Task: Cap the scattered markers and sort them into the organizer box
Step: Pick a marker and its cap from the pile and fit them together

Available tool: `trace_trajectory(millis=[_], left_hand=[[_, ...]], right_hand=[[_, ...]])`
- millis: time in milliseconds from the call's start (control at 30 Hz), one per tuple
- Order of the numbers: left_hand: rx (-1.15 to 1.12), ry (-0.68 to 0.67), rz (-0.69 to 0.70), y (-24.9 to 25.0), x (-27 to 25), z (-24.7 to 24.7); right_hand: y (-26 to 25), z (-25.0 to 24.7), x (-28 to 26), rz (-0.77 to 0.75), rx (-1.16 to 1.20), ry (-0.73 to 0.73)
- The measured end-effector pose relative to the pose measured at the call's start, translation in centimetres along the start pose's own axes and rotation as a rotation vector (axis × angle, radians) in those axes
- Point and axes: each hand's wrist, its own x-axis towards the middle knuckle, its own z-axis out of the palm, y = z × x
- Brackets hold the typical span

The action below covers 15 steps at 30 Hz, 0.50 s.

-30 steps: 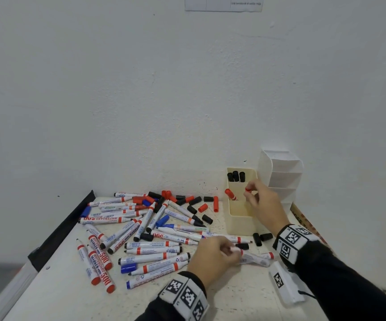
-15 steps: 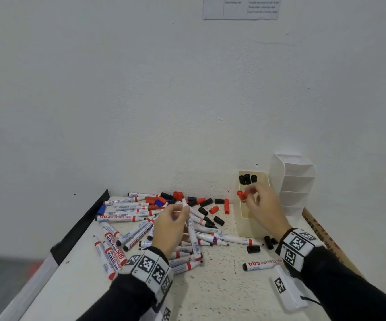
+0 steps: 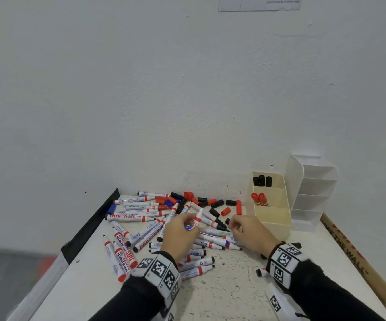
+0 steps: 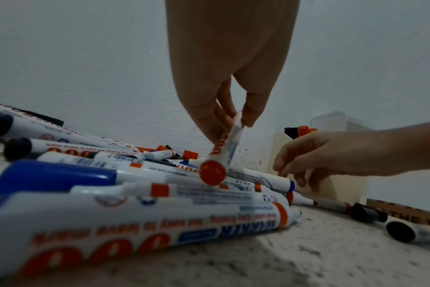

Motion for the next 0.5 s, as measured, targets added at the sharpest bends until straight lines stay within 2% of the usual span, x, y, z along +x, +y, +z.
trace_trajectory(millis=[133,267,500], left_hand=[[0.055,-0.016,0.073,-0.2,0.1,0.8],[0.078,-0.01,0.097,-0.5,0.1,1.3],[0.116,-0.023,0.114,-1.0,0.2,1.9]], right_hand=[[0.2,0.9,1.3,-0.029,-0.04,0.054],[-0.4,1.6,2.5,-0.013,-0.131,-0.092],[-0.2,2.1,4.8,0.169,-0.298,-0.204]])
